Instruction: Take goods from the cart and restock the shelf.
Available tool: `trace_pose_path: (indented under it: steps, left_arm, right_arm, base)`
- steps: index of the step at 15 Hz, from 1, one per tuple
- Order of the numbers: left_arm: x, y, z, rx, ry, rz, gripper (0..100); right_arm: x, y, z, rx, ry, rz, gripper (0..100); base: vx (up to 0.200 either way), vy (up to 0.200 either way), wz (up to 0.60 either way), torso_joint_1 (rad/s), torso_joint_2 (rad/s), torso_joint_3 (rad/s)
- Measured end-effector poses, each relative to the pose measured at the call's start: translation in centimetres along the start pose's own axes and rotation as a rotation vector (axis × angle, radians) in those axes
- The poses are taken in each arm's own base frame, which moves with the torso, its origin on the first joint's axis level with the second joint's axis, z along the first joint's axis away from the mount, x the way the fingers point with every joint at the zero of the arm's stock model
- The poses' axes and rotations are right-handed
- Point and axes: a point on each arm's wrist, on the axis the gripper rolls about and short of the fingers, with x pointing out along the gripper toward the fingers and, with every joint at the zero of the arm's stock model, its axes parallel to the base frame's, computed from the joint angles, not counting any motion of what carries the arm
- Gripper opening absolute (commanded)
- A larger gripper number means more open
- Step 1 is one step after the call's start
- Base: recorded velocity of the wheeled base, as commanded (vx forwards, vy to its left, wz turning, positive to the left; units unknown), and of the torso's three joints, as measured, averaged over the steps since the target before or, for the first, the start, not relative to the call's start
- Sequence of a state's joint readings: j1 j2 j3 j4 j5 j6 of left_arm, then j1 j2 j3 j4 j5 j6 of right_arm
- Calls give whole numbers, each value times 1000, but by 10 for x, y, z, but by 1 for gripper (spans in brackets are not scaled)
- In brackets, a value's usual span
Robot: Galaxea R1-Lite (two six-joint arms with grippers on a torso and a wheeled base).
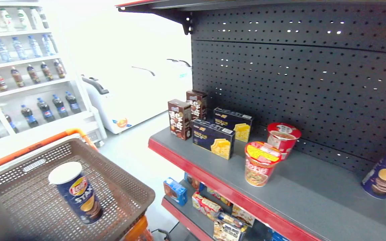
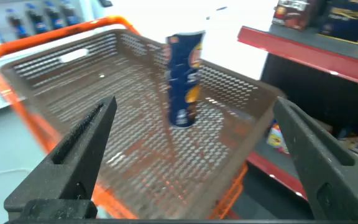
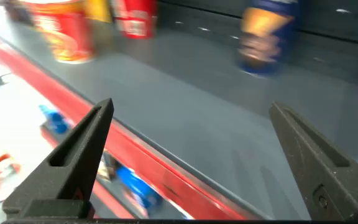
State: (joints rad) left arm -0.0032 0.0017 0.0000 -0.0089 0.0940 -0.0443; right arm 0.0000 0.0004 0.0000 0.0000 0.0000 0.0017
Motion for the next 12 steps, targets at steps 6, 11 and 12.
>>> trace_pose_path:
  steps: [6, 11, 12]
  left_arm:
    - [0, 0, 0, 1, 0, -1, 100]
    - [0, -1, 0, 18, 3, -52, 100]
    - [0, -1, 0, 31, 3, -52, 100]
  right_arm:
    - [0, 0, 0, 0, 0, 3, 100]
    - [0, 0, 0, -1, 0, 3, 100]
    - [0, 0, 0, 0, 0, 3, 100]
  base:
    - [0, 0, 0, 0, 0, 0]
    - [0, 0, 0, 0, 0, 0]
    - [0, 0, 0, 0, 0, 0]
